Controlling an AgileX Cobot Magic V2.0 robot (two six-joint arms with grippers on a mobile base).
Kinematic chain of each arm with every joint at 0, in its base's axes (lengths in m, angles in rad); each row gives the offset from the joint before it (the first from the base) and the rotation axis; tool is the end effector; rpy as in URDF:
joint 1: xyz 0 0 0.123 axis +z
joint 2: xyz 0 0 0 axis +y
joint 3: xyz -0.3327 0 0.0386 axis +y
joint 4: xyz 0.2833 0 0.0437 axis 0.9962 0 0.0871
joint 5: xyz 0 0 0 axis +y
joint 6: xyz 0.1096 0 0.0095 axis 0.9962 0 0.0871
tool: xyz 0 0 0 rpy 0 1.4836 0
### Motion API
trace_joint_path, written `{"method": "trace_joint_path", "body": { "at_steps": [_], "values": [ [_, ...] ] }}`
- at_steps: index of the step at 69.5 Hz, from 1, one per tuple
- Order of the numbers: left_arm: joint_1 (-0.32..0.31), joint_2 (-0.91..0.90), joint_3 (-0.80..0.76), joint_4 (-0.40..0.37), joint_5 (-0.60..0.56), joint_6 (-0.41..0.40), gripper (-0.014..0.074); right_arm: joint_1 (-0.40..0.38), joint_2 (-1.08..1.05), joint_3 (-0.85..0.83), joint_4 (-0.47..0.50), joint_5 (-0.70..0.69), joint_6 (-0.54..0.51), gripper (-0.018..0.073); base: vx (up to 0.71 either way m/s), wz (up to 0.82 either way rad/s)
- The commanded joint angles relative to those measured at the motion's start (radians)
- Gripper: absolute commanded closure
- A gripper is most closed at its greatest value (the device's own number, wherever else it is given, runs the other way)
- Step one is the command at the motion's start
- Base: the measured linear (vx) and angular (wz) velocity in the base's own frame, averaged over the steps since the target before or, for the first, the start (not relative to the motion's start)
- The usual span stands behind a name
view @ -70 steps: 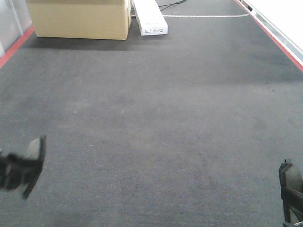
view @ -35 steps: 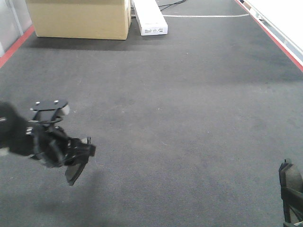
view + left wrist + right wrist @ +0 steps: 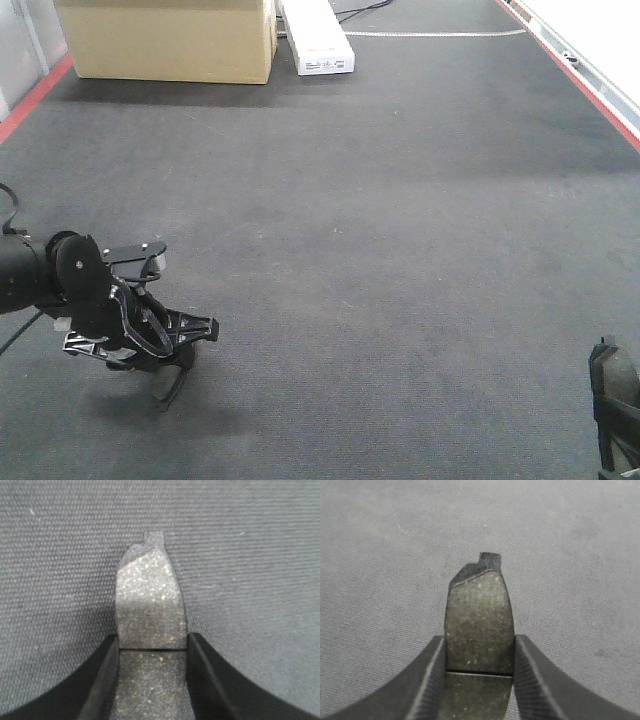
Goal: Move and align brake pads A on conveyor
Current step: 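Lower the left gripper and release its brake pad onto the belt, then raise the open left gripper away from the placed pad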
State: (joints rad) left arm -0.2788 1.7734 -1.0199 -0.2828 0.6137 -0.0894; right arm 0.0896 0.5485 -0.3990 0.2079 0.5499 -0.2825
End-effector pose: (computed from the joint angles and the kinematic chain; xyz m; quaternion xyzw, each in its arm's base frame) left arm 0.3550 -0.1200 0.1757 -0.0092 0.9849 -0.1216 0.1233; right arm 0.1114 0.0219 0.2684 -0.1107 0.8772 0.0443 0.4651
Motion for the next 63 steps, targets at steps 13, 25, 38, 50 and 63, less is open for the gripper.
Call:
{"method": "trace_joint_path", "body": {
  "at_steps": [13,25,38,50,63],
  "values": [
    [-0.006,-0.047,-0.031,-0.012,-0.032,-0.01,0.0195,-0.002,0.0,-0.031,0.008,-0.077,-0.006,0.049,0.0,0.0],
    [-0.003,-0.138,-0.029,0.052,-0.025,0.008,0.0194,-0.002,0.0,-0.031,0.008,-0.077,-0.006,0.049,0.0,0.0],
    [-0.004,-0.36,0.048,0.152,-0.022,0.008,0.0267,-0.002,0.0,-0.031,0.008,-0.077,-0.006,0.049,0.0,0.0],
    [-0.004,-0.623,0.185,0.182,-0.054,0.008,0.037,-0.002,0.0,-0.031,0.008,-0.077,-0.006,0.049,0.0,0.0],
    [-0.004,-0.892,0.312,0.182,-0.051,0.008,0.0482,-0.002,0.0,-0.031,0.008,-0.077,-0.006,0.049,0.0,0.0]
  ]
}}
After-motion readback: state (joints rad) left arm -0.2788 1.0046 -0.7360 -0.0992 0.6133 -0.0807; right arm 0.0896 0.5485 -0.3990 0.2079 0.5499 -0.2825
